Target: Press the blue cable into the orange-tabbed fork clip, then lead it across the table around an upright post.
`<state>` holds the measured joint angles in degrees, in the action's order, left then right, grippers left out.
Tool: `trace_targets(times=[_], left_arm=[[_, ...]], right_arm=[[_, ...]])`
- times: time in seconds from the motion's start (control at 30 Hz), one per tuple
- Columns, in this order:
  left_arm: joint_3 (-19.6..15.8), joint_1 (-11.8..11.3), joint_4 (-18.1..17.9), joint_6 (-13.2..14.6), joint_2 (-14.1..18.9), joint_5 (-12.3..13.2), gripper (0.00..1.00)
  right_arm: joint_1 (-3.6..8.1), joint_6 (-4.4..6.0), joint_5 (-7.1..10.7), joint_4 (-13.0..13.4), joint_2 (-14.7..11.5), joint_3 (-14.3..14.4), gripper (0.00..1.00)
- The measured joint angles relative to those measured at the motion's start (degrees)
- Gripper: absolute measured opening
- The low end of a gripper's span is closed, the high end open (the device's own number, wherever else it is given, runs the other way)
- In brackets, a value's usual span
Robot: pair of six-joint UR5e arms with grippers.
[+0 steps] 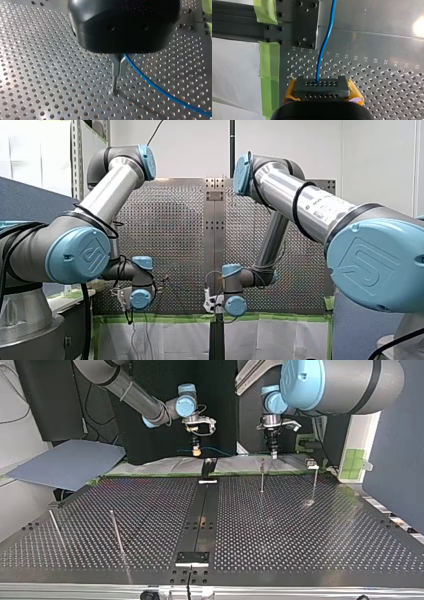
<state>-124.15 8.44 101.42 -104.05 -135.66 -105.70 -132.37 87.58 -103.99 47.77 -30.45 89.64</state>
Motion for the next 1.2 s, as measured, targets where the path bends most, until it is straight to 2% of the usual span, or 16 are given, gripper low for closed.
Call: trace_targets(times=[0.27,1.2], left_arm=[[0.6,-0.8,0.6,-0.1,0.0,1.5,0.0],[5.3,-3.0,7.2,-1.1,-0.2,4.2,0.0]], right_arm=[[0.26,-0.56,0.02,-1.0,-0.1,-1.1,0.0],[0.41,-0.96,0.01,-2.5,-0.1,-3.0,0.0]])
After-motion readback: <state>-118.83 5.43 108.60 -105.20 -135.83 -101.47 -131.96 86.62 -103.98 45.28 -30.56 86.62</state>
